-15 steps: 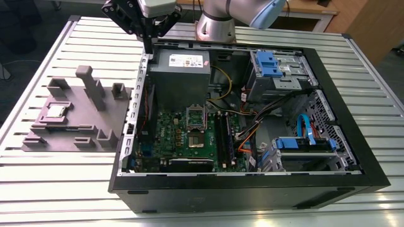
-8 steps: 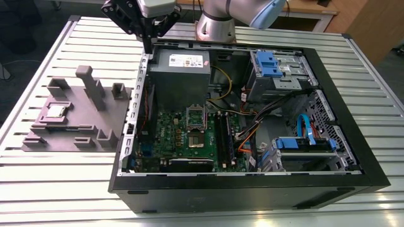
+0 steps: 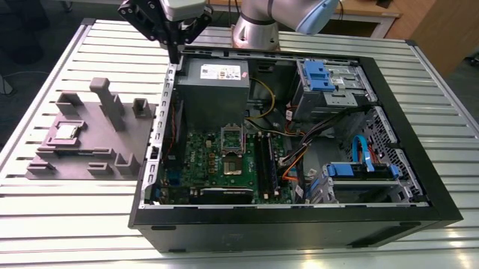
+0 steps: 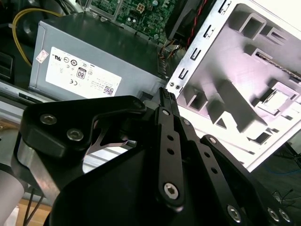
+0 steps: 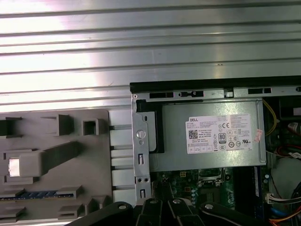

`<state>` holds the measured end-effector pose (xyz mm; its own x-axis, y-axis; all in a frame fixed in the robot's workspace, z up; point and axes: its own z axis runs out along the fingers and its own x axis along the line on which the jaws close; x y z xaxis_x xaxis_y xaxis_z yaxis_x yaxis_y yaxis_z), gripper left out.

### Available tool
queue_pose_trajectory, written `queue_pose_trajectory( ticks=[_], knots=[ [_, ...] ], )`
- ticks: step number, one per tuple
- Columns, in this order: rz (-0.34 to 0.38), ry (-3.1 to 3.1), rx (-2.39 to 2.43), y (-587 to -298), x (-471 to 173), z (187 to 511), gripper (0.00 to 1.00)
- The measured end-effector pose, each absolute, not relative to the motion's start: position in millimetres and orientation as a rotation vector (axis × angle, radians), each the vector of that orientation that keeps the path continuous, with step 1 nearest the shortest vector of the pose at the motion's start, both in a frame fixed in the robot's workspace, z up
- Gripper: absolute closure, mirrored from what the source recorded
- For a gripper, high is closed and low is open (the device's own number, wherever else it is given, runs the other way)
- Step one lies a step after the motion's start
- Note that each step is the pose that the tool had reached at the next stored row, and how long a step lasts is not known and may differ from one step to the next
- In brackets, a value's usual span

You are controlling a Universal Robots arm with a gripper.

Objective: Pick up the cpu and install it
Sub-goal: 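Reach for the cpu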

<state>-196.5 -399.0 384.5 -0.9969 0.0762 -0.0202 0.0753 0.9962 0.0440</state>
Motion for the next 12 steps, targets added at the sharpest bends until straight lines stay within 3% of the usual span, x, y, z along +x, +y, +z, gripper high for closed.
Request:
queue_pose_trajectory(
  ticks=[12],
  knots=[
    [0.067,3.117,0.118,-398.9,-199.0,384.1,0.89]
  ],
)
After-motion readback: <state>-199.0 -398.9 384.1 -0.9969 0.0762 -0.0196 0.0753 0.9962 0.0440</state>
